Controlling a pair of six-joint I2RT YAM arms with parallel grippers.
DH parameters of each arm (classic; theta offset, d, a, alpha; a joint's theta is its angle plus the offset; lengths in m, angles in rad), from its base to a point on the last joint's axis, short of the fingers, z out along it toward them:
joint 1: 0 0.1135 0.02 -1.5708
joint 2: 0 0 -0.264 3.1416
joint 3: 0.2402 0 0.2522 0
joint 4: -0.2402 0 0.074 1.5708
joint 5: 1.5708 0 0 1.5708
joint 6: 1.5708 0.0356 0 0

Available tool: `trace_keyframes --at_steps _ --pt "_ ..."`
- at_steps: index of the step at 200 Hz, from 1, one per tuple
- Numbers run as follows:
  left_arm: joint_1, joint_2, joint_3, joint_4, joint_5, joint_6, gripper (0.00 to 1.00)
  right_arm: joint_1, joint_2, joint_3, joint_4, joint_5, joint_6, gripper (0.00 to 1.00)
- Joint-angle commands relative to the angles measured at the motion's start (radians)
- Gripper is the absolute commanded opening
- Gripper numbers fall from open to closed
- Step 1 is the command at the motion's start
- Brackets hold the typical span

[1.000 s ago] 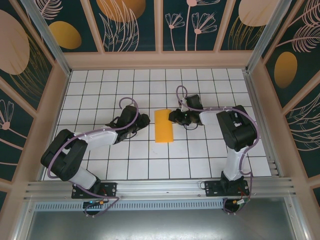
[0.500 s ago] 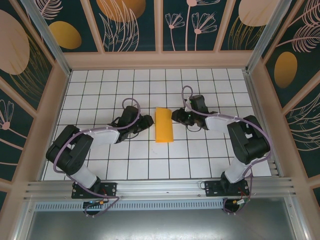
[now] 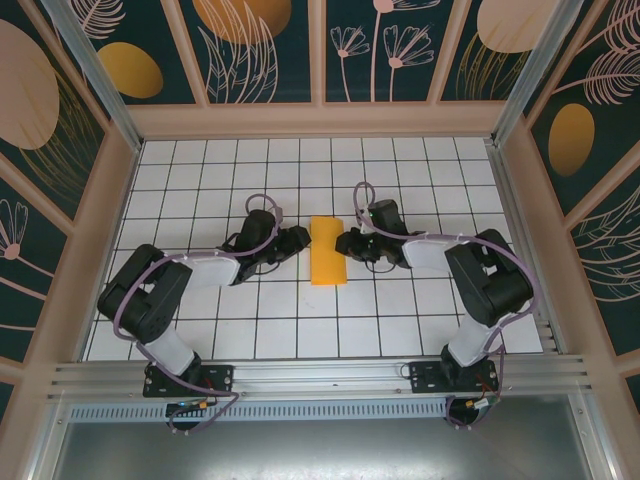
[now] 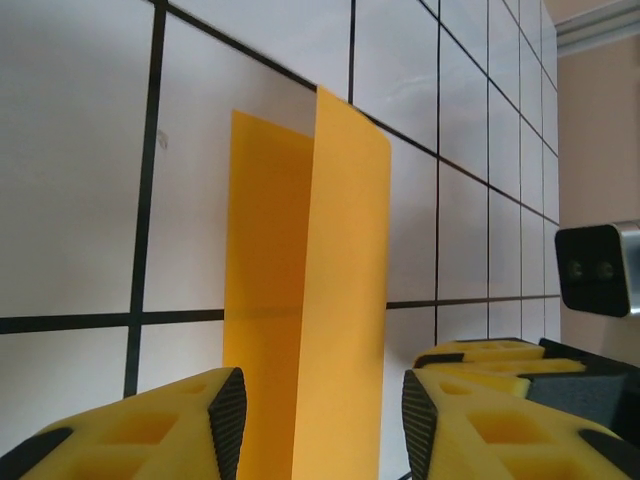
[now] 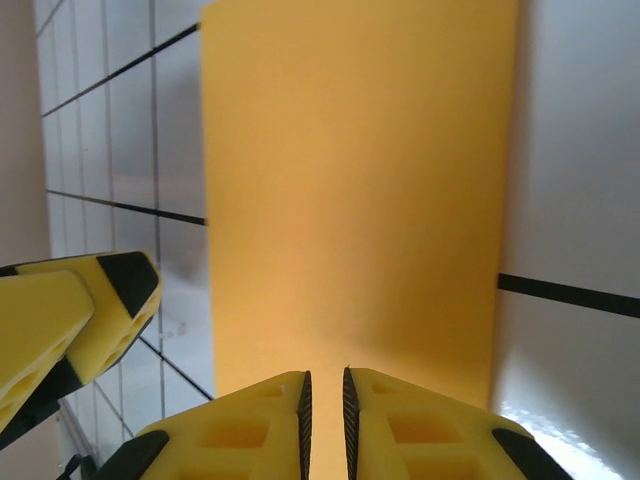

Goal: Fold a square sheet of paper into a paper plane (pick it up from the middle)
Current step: Fold the triangle a second time at the center of the table.

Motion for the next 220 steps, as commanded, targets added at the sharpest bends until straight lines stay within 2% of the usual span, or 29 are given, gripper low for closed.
trace_keyframes --at_steps 1,56,95,149,220 --pt "0.009 0.034 -0.001 0.073 0.07 -0.031 0.49 0.004 0.023 0.017 -0.057 0.061 -0.023 0.19" --pt "0.008 0.119 0.016 0.123 0.156 -0.052 0.5 0.004 0.016 -0.043 -0.005 0.045 -0.015 0.19" --pt "0.008 0.152 0.041 0.154 0.206 -0.053 0.48 0.004 0.018 -0.041 -0.009 0.044 -0.017 0.19" --pt "0.008 0.197 0.078 0.174 0.267 -0.046 0.34 0.004 0.019 -0.051 0.0 0.044 -0.012 0.2" --pt "0.008 0.208 0.097 0.183 0.275 -0.042 0.15 0.003 0.006 -0.035 -0.013 0.044 -0.019 0.22"
